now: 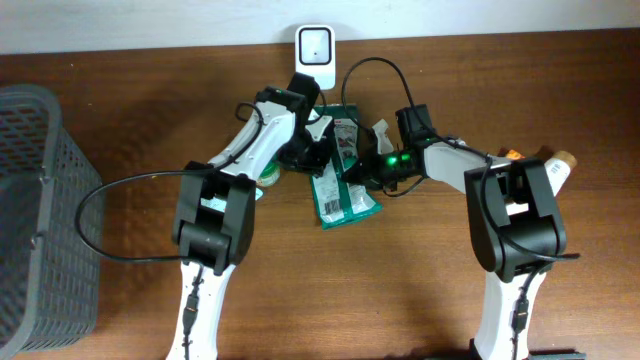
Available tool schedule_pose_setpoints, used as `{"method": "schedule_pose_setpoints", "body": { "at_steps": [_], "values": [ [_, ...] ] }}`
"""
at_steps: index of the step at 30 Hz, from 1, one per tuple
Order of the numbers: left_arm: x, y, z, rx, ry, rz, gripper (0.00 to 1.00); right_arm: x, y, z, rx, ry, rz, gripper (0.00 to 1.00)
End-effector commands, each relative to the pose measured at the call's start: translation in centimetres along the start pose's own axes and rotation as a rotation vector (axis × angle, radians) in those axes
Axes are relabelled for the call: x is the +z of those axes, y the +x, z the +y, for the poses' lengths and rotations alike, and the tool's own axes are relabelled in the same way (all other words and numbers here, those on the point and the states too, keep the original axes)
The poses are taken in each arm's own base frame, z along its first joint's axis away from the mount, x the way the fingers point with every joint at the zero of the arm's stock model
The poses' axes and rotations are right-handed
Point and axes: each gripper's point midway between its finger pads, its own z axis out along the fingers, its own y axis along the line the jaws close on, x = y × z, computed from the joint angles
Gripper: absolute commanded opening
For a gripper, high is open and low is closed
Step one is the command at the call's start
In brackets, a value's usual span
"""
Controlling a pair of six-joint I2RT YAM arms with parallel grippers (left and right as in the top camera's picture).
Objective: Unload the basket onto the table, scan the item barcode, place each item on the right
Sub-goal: 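Grasp the green 3M gloves pack with right gripper and lift it, then hold the gloves pack with right gripper up to the scanner window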
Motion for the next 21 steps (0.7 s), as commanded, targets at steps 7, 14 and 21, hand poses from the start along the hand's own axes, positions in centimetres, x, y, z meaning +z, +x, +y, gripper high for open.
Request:
{"method": "schedule_pose_setpoints", "body": {
  "at_steps": [7, 14, 21],
  "values": [
    [-27.5, -6.4, 1.6, 0.024, -0.061, -0.548, 0.00, -11.1, -1.9, 10.5, -0.248, -0.170, -0.195, 0.04],
    [-33.9, -1.5, 13.8, -0.237, -0.282, -0.605, 0.21, -24.7, -1.8, 21.3, -0.056, -0.203, -0.609, 0.04],
    [-34.7, -0.5, 16.4, -0.292, -0.319, -0.610, 0.99, -28.8, -2.4, 24.3, -0.222, -0.105, -0.800, 0.04]
  ]
}}
